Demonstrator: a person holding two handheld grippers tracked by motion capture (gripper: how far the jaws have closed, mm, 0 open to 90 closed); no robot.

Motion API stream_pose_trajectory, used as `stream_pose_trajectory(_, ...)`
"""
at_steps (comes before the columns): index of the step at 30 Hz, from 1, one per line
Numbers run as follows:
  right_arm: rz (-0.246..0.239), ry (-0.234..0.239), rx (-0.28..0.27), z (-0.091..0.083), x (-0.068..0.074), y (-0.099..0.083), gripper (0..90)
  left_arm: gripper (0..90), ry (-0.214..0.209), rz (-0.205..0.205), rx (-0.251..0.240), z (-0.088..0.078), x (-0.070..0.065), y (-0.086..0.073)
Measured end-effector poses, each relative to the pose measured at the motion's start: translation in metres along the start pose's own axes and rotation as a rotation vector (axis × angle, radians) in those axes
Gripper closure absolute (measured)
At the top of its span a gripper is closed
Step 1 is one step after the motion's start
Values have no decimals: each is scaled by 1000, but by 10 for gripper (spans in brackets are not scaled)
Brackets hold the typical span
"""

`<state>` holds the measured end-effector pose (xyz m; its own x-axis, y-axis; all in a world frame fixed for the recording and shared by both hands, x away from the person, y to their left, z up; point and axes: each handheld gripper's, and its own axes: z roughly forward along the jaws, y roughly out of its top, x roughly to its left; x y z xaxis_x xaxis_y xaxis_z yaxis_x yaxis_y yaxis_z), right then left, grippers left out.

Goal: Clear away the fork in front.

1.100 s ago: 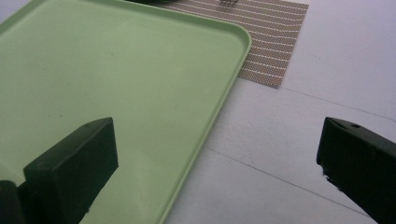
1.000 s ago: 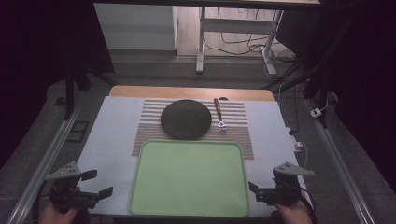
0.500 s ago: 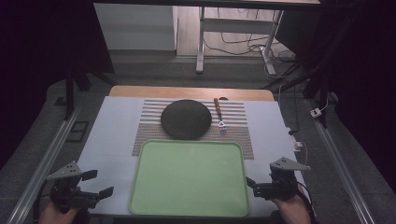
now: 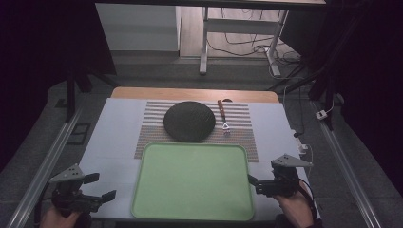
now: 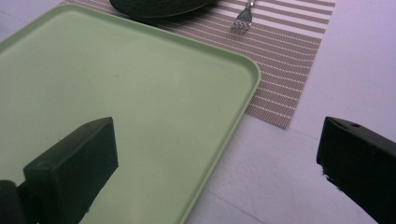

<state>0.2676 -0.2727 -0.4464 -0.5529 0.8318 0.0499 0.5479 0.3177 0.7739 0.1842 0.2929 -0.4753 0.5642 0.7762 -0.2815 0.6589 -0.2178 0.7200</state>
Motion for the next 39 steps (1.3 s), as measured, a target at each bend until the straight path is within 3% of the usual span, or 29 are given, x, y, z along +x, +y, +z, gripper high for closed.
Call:
stream_pose_trajectory(13,-52,10,-3,26,-6,15,0,15,4,-5,2,0,0,0)
stream_pose_trajectory(27,-69,-8,57,55,-15,30,0,15,6,-9,6,1,1,0)
stream_pose_trajectory(39,-125,-87,105,89,-24,46,0,15,4,-14,9,1,2,1)
